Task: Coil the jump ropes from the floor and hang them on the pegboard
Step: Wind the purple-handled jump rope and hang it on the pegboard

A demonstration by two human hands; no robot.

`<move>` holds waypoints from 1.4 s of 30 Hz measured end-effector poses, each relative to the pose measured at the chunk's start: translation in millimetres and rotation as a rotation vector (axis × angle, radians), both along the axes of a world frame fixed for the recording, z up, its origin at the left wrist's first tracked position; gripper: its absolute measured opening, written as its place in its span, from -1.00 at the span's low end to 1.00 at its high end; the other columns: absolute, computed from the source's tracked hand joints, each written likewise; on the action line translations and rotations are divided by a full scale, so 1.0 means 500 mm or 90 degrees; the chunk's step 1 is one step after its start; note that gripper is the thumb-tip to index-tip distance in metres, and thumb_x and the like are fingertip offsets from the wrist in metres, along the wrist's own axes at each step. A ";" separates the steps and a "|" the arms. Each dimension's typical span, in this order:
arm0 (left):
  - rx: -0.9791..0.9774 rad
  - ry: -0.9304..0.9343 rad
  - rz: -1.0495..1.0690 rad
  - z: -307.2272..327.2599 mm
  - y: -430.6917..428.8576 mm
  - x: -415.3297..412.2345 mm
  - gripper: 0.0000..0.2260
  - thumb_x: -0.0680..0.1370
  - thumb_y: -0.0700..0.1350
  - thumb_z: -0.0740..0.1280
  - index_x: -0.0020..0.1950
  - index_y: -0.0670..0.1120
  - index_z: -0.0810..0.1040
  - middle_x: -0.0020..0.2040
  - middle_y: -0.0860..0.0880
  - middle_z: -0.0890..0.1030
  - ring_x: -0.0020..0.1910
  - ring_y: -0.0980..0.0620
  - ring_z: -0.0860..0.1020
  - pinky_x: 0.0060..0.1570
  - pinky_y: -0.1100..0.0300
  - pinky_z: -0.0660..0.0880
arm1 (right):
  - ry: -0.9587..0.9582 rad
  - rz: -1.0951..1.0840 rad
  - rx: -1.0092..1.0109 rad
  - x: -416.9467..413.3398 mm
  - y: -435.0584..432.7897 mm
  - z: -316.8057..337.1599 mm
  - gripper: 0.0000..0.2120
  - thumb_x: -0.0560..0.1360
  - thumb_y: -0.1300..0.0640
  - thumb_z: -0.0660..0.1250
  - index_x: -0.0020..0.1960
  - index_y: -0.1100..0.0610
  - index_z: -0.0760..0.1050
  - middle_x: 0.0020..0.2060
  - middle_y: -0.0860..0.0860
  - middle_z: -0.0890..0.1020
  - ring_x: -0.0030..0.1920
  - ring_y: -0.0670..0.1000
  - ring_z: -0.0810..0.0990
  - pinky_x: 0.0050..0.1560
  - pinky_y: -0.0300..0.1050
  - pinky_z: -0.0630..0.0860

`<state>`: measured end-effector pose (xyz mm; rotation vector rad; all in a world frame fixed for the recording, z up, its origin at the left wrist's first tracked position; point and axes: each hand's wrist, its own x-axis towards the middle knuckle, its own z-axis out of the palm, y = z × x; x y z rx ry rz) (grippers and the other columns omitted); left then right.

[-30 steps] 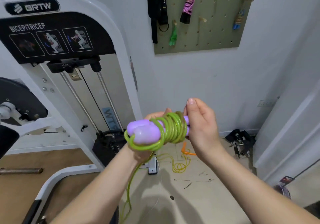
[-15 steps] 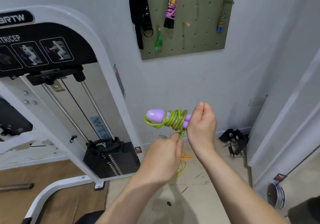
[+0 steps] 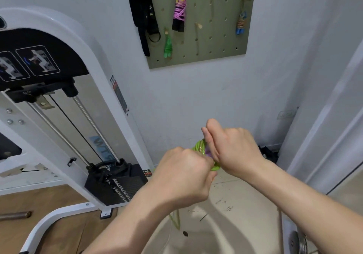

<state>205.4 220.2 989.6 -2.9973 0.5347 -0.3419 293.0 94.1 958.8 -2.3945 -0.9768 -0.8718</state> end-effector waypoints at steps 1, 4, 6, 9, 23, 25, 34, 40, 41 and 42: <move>0.002 -0.013 -0.009 0.009 -0.010 0.005 -0.75 0.54 0.11 0.16 -0.14 -0.02 0.51 -0.16 -0.04 0.62 -0.16 -0.16 0.56 -0.29 0.13 0.21 | -0.002 0.020 -0.033 0.002 -0.009 0.004 -0.79 0.55 -0.01 0.07 -0.19 0.06 0.20 -0.65 0.02 0.41 -0.66 0.20 0.37 -0.55 -0.25 0.07; 0.017 -0.015 -0.024 0.027 -0.031 0.022 -0.73 0.54 0.14 0.18 -0.08 -0.02 0.53 -0.12 -0.03 0.62 -0.08 -0.11 0.55 -0.23 0.12 0.18 | 0.069 0.112 -0.093 0.008 -0.036 0.003 -0.78 0.57 -0.06 0.01 -0.19 -0.01 0.07 -0.63 0.02 0.41 -0.61 0.20 0.39 -0.60 -0.19 0.14; -0.006 0.006 -0.013 0.035 -0.039 0.037 -0.70 0.51 0.21 0.20 -0.12 0.00 0.52 -0.21 -0.02 0.60 -0.14 -0.09 0.53 -0.24 0.12 0.17 | 0.167 0.155 -0.097 0.020 -0.056 0.007 -0.78 0.56 -0.16 -0.12 -0.17 -0.06 0.07 -0.52 0.04 0.52 -0.47 0.24 0.48 -0.52 -0.04 0.35; -0.094 0.062 -0.011 0.050 -0.038 0.061 -0.59 0.46 0.28 0.28 -0.26 -0.07 0.50 -0.48 -0.02 0.44 -0.40 0.01 0.40 -0.36 0.12 0.18 | 0.234 0.207 -0.054 0.033 -0.088 0.010 -0.78 0.53 -0.24 -0.20 -0.19 -0.15 0.02 -0.42 -0.06 0.59 -0.36 0.15 0.53 -0.37 0.01 0.41; -0.980 0.440 -0.066 -0.001 0.013 0.166 -0.33 0.26 0.22 0.52 -0.39 -0.40 0.41 -0.56 -0.03 0.30 -0.61 0.12 0.24 -0.53 0.31 0.14 | 0.484 0.414 0.326 0.057 -0.061 0.081 -0.68 0.61 0.05 0.08 -0.32 0.05 0.31 -0.47 -0.14 0.36 -0.42 -0.20 0.32 -0.36 -0.35 0.29; -1.174 0.422 0.031 -0.030 -0.006 0.176 -0.61 0.38 0.09 0.44 -0.49 -0.19 0.58 -0.55 -0.05 0.48 -0.58 0.09 0.44 -0.45 0.25 0.33 | 0.510 0.404 0.406 0.064 -0.037 0.090 -0.69 0.60 0.08 0.07 -0.31 0.10 0.31 -0.49 -0.14 0.35 -0.45 -0.21 0.31 -0.39 -0.37 0.28; -1.164 0.327 0.167 -0.060 -0.028 0.168 -0.69 0.52 0.03 0.19 -0.38 -0.07 0.32 -0.60 0.00 0.20 -0.63 0.10 0.08 -0.61 0.30 0.04 | 0.428 0.078 0.705 0.145 0.060 0.066 -0.74 0.50 0.00 0.08 -0.31 0.00 0.40 -0.56 -0.17 0.32 -0.47 -0.09 0.26 -0.35 -0.19 0.19; -0.653 0.133 0.165 -0.083 0.044 0.159 -0.78 0.57 0.10 0.09 -0.05 0.08 0.49 -0.48 0.08 0.44 -0.43 0.06 0.45 -0.38 0.12 0.34 | 0.294 -0.111 0.625 0.185 0.115 0.025 -0.75 0.55 0.07 0.00 -0.21 0.10 0.36 -0.40 -0.14 0.41 -0.36 -0.18 0.40 -0.25 -0.17 0.28; -0.530 0.101 0.162 -0.083 0.058 0.157 -0.82 0.61 0.05 0.11 0.02 0.06 0.48 -0.40 0.06 0.49 -0.31 -0.02 0.52 -0.30 0.07 0.37 | 0.287 -0.135 0.596 0.187 0.122 0.015 -0.74 0.57 0.06 0.00 -0.18 0.11 0.37 -0.39 -0.14 0.43 -0.34 -0.13 0.41 -0.22 -0.09 0.32; -0.421 0.074 0.166 -0.080 0.072 0.156 -0.83 0.63 0.02 0.10 0.06 0.03 0.46 -0.29 0.02 0.54 -0.18 -0.10 0.54 -0.25 0.04 0.37 | 0.280 -0.151 0.559 0.188 0.129 0.004 -0.73 0.59 0.06 -0.01 -0.16 0.12 0.38 -0.38 -0.12 0.45 -0.29 -0.01 0.46 -0.21 -0.02 0.36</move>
